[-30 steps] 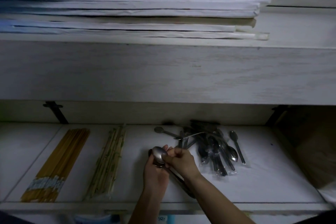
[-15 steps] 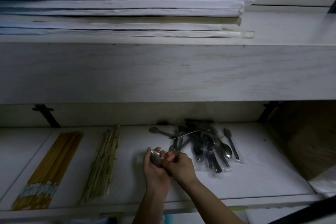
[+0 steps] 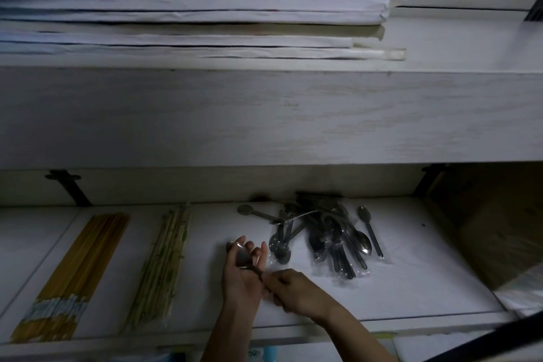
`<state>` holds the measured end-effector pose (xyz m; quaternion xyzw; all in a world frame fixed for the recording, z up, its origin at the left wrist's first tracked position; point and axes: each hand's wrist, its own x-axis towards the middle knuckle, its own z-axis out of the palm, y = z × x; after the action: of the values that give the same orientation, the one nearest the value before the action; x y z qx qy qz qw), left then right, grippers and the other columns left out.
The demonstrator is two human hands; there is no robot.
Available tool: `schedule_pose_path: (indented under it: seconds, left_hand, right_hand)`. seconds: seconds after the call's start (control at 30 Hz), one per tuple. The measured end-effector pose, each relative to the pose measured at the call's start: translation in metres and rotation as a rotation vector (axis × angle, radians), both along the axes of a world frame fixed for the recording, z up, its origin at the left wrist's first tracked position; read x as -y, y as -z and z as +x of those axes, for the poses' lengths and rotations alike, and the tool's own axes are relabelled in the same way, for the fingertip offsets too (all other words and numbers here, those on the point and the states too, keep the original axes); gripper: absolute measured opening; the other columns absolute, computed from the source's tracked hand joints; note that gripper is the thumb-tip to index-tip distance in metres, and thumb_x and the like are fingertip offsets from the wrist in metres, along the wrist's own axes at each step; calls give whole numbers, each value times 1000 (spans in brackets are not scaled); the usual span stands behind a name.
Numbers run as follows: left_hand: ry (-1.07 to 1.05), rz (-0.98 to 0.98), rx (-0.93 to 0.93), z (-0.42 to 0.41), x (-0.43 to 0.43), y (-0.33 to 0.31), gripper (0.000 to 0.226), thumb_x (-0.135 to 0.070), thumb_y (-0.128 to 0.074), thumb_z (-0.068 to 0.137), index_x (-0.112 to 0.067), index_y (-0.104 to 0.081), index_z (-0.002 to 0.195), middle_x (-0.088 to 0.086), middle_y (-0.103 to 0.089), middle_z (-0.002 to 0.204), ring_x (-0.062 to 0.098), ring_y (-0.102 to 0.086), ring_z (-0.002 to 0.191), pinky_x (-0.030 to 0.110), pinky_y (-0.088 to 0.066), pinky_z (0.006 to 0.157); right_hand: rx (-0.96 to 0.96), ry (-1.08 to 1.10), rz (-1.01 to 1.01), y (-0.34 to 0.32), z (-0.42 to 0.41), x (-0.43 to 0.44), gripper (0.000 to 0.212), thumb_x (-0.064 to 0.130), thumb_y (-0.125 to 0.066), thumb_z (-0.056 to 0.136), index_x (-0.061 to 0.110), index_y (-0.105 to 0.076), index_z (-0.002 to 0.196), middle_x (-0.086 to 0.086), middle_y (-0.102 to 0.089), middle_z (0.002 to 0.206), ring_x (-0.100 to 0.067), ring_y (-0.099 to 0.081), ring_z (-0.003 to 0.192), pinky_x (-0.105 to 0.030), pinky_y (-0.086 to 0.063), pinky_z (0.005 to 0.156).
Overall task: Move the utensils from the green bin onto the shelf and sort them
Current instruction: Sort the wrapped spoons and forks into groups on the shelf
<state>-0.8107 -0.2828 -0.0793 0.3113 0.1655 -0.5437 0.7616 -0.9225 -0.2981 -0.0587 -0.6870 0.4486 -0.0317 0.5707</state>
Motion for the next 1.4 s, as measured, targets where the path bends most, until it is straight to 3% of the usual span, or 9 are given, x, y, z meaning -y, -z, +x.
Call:
schedule_pose_path:
  seconds: [0.07,0.13,0.33,0.47,0.6,0.8,1.0,1.23,1.4]
  left_hand:
    - [77,9,69,0,1,1,18,-20,-43,96,-13,-53,83,3,-47,74,10,-45,46,18,-42,44]
    - [141,8,106,0,2,1,19,-25,-41,97,-16,-53,84,0,-46,71,7,-34,33,13,-25,30]
    - [104,-57,123,2,4,6,25,-26,-36,99,-14,-50,83,1,-40,67,6,-32,32,14,-24,27]
    - [88,-57,144,5,3,12,27,-25,-34,100,-14,-49,81,0,-38,66,5,-31,32,14,-24,27]
    - [105,-52,150,0,6,13,28,-23,-34,101,-13,-49,80,1,-38,65,6,-30,32,13,-23,27]
    - [142,-55,123,-15,11,10,25,-24,-37,99,-13,-51,81,0,-41,62,6,-31,34,14,-23,28]
    - [159,-46,114,-24,16,14,26,-25,-35,100,-13,-51,83,0,-42,62,5,-32,33,14,-24,27]
    - [159,-45,115,-26,17,15,26,-27,-36,100,-14,-51,84,-1,-44,61,5,-32,33,14,-24,28]
    - [154,-46,127,-26,15,16,25,-27,-36,99,-14,-51,84,0,-45,60,5,-34,34,14,-25,29]
  right_hand:
    - [5,24,-27,0,-1,-1,40,39,-40,97,24,-52,62,6,-49,61,-3,-43,50,-10,-36,50]
    - [-6,12,-50,-2,-4,-2,42,41,-40,96,24,-53,60,5,-54,59,-1,-47,45,-15,-40,56]
    - [-24,150,-181,-4,-50,14,38,32,-44,98,13,-69,75,2,-65,65,-8,-60,60,-34,-52,75]
    - [-208,365,-352,-4,-104,47,34,29,-45,97,25,-64,69,2,-65,68,-13,-60,63,-29,-50,68]
    - [-408,554,-527,10,-134,82,19,32,-49,95,21,-65,96,-4,-68,90,-20,-64,79,-37,-56,75]
    - [-506,547,-526,19,-128,104,20,25,-49,95,21,-64,109,-5,-65,105,-18,-58,84,-31,-50,71]
    - [-512,558,-411,23,-114,104,24,35,-52,93,18,-67,100,-3,-56,85,-19,-52,75,-27,-39,67]
    - [-363,661,-308,27,-116,105,32,38,-60,89,13,-62,109,-10,-65,102,-24,-59,89,-33,-45,74]
    - [-172,858,-389,15,-123,108,19,34,-63,86,17,-63,92,-10,-66,95,-25,-59,85,-36,-49,74]
